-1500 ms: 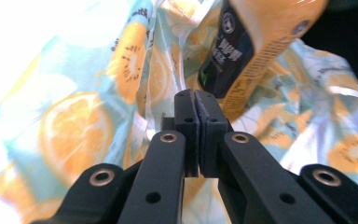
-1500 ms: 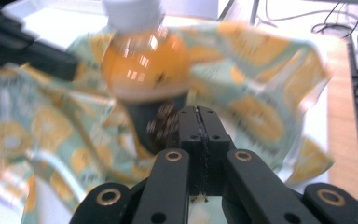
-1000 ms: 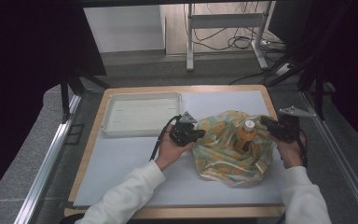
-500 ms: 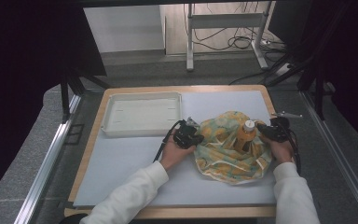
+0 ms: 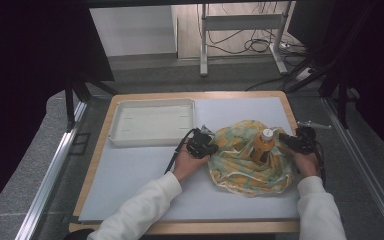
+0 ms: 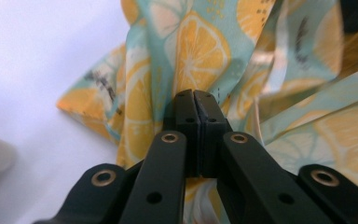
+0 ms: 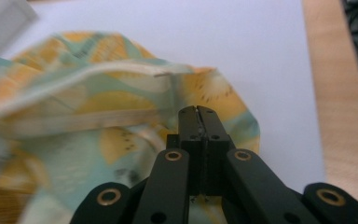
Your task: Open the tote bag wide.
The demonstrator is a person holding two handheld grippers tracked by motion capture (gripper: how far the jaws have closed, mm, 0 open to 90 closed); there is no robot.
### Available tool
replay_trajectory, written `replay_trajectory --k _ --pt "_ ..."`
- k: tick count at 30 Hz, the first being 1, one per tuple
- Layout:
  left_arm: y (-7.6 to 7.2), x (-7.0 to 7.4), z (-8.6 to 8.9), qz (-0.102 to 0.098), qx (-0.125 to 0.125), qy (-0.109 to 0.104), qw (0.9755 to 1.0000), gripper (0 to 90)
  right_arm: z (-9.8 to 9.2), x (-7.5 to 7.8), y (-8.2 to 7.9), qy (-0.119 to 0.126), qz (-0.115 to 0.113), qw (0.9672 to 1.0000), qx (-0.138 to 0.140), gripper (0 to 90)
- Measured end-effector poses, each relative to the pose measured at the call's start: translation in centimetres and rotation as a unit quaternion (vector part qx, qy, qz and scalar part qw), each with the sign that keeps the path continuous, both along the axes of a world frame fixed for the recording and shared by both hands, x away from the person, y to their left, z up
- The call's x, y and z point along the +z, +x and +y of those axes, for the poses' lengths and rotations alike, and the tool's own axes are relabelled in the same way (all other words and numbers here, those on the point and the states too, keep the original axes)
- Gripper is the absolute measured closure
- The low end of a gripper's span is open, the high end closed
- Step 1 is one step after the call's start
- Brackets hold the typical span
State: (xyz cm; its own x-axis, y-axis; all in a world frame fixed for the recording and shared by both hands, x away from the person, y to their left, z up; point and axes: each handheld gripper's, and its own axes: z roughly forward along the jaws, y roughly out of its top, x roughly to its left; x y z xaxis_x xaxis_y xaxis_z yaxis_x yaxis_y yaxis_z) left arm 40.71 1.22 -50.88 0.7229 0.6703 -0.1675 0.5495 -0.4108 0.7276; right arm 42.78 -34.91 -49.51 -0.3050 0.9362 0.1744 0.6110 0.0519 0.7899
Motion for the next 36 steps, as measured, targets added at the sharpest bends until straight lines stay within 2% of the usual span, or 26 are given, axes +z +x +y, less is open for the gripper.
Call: replay_trajectory --k 1,2,3,7,8,10,15,16,19,20,22,23,25,30,33,36 --pt "-0.2 0.4 0.2 -0.001 -0.001 -0.004 1.0000 89.6 0.1 1.3 -0.7 0.005 -0.017 0.9998 0.006 89.4" --pt "-0.4 0.8 0.4 -0.005 -0.003 -0.009 0.9999 89.6 0.2 1.8 -1.0 0.007 -0.025 0.9996 0.010 89.4" --pt "-0.7 1.3 0.7 -0.011 -0.005 -0.012 0.9999 89.6 0.2 1.8 -1.0 0.007 -0.025 0.9996 0.010 89.4" --pt "-2.2 2.7 1.6 -0.030 -0.015 -0.029 0.9990 89.5 0.7 3.6 -2.7 0.014 -0.053 0.9981 0.028 89.4" --pt "-3.0 3.2 2.3 -0.034 -0.024 -0.039 0.9984 89.5 0.9 4.1 -3.5 0.010 -0.063 0.9973 0.035 89.4" --pt "-3.2 3.4 2.5 -0.035 -0.025 -0.042 0.9982 89.5 1.0 4.3 -4.0 0.004 -0.068 0.9969 0.040 89.4" --pt "-5.0 4.0 4.4 -0.035 -0.043 -0.066 0.9963 88.7 1.3 4.7 -6.1 -0.003 -0.076 0.9960 0.047 89.3" --pt "-5.3 4.0 4.7 -0.035 -0.044 -0.069 0.9960 88.2 1.5 4.6 -6.9 -0.006 -0.078 0.9956 0.051 89.3" --pt "-6.2 4.0 5.6 -0.035 -0.050 -0.070 0.9957 87.8 1.7 4.6 -7.5 -0.008 -0.078 0.9954 0.054 89.3" --pt "-6.8 3.9 6.4 -0.036 -0.053 -0.072 0.9954 87.2 2.1 4.6 -8.2 -0.012 -0.077 0.9952 0.059 89.3" --pt "-7.0 3.8 6.8 -0.037 -0.054 -0.073 0.9952 86.8 2.3 4.6 -8.8 -0.015 -0.079 0.9948 0.062 89.3" --pt "-7.2 3.7 7.2 -0.038 -0.050 -0.072 0.9955 86.8 2.3 4.6 -8.8 -0.015 -0.079 0.9948 0.062 89.3" --pt "-7.6 3.3 8.1 -0.032 -0.040 -0.074 0.9959 86.4 2.6 4.6 -9.7 -0.023 -0.080 0.9945 0.065 89.3" --pt "-8.3 2.4 9.2 -0.023 -0.036 -0.079 0.9960 84.6 2.7 4.5 -11.2 -0.026 -0.084 0.9935 0.073 89.2" --pt "-9.3 2.0 10.0 -0.035 -0.033 -0.068 0.9965 77.5 2.7 4.3 -11.9 -0.026 -0.082 0.9933 0.076 85.3" --pt "-9.9 1.5 10.7 -0.037 -0.026 -0.057 0.9973 69.9 2.5 3.8 -12.4 -0.020 -0.078 0.9929 0.087 78.7"
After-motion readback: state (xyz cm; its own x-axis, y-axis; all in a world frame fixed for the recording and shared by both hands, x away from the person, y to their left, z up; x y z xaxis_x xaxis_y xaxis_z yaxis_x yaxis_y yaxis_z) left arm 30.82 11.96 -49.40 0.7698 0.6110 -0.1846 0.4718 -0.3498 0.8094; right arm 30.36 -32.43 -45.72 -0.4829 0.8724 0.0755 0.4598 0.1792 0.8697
